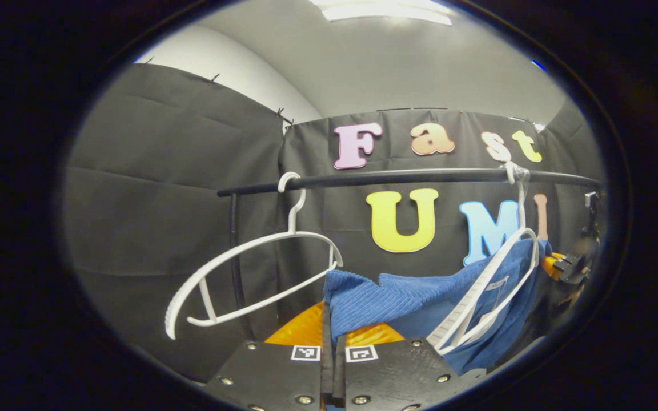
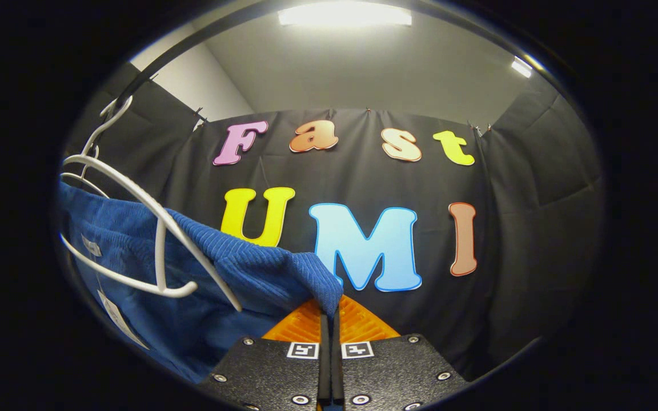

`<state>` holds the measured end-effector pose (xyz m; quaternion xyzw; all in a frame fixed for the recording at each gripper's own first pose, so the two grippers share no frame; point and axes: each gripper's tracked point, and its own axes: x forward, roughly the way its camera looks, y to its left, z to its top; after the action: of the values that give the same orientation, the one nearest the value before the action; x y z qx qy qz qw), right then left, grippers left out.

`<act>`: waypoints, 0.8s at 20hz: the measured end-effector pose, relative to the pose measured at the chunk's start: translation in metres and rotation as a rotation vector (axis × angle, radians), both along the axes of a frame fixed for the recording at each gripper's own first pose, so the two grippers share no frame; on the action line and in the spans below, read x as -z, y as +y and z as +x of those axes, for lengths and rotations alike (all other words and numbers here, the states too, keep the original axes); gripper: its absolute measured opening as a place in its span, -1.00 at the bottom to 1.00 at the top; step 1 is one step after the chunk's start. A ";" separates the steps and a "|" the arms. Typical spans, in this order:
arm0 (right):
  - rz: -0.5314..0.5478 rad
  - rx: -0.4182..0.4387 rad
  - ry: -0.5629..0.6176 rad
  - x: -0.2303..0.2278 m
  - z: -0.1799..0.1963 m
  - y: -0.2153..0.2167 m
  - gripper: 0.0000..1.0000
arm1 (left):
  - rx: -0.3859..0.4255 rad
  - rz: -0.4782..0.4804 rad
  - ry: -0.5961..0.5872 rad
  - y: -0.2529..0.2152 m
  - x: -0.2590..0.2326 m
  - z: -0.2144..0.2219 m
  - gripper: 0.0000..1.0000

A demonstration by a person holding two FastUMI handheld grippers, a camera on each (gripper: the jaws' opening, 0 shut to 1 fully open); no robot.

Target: Grasp the clothes on the hanger with both hands and then place them into the laundry hamper below.

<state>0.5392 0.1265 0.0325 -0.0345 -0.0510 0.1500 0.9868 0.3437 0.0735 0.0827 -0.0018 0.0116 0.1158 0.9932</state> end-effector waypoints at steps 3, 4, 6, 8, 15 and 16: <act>-0.024 -0.015 0.019 0.010 -0.002 0.003 -0.99 | 0.011 -0.018 -0.012 0.004 -0.001 0.000 -0.99; -0.026 -0.013 0.025 0.013 -0.001 0.003 -1.00 | 0.020 -0.022 -0.014 0.004 -0.002 0.001 -0.99; -0.031 -0.013 0.044 0.020 0.000 0.005 -0.99 | 0.039 -0.026 0.001 0.005 0.004 0.004 -0.98; -0.042 -0.017 0.071 0.030 -0.004 0.010 -0.99 | 0.030 -0.019 0.034 0.011 0.016 0.002 -0.99; -0.058 -0.044 0.184 0.082 -0.027 0.016 -1.00 | -0.009 -0.064 0.086 0.017 0.057 -0.021 -0.98; -0.067 -0.045 0.186 0.087 -0.032 0.015 -0.99 | -0.014 -0.063 0.092 0.017 0.061 -0.022 -0.98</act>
<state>0.5073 0.1417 -0.0545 -0.0523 0.0452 0.1762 0.9819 0.3214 0.0903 0.0219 -0.0276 0.0608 0.1222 0.9903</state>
